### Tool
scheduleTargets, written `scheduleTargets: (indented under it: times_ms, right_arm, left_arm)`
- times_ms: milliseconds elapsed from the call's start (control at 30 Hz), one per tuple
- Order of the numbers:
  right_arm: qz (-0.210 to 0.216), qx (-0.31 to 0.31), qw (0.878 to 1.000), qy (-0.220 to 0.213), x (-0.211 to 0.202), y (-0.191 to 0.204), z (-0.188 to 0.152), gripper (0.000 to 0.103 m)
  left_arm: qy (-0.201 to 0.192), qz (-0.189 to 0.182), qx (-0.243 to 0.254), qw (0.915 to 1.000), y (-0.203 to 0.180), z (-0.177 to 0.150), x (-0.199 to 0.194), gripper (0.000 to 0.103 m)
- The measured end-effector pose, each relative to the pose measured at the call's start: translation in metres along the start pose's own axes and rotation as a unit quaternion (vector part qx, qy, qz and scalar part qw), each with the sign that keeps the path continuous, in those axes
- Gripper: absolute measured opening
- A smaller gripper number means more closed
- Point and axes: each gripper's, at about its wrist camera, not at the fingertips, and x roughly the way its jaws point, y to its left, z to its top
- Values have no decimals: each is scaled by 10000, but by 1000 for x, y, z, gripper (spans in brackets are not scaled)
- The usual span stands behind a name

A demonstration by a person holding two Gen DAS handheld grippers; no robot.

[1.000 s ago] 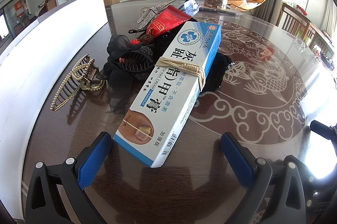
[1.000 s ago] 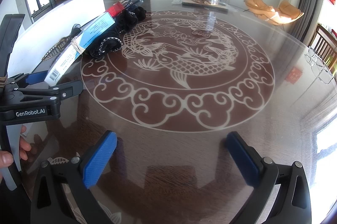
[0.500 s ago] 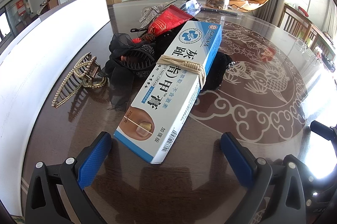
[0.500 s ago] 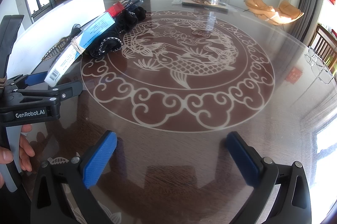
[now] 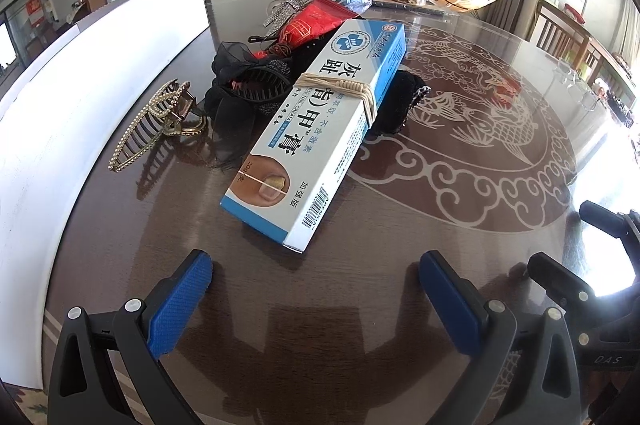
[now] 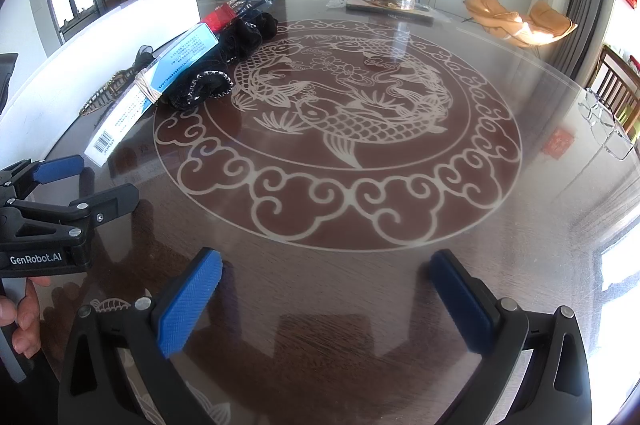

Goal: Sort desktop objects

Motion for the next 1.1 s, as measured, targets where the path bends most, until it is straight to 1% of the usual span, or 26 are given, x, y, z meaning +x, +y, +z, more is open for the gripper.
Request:
scheduleTargets:
  times_ms: [200, 267, 367, 467, 633, 733, 833, 1100]
  right_arm:
    - [0, 0, 10000, 0, 0, 0, 0, 103]
    - [0, 0, 10000, 0, 0, 0, 0, 103]
    - [0, 0, 10000, -1, 0, 0, 0, 103]
    - [0, 0, 10000, -1, 0, 0, 0, 103]
    - [0, 0, 10000, -1, 0, 0, 0, 103]
    - [0, 0, 10000, -1, 0, 0, 0, 103]
    - [1, 0, 10000, -1, 1, 0, 0, 103]
    - [0, 0, 10000, -2, 1, 0, 0, 103]
  left_arm:
    - [102, 51, -52, 9999, -2, 0, 0, 103]
    - [55, 104, -6, 9999, -4, -1, -4, 103]
    - [-390, 23, -14, 9992, -5, 0, -23, 103]
    - [-825, -82, -120, 9965, -1, 0, -41, 103]
    - [-1128, -222, -453, 9923, 14, 1, -56, 103]
    - [-1213, -266, -637, 9902, 22, 2, -60, 103]
    - [-1246, -249, -712, 9893, 24, 1, -61, 103]
    - [-1250, -138, -495, 9908, 14, 0, -60, 103]
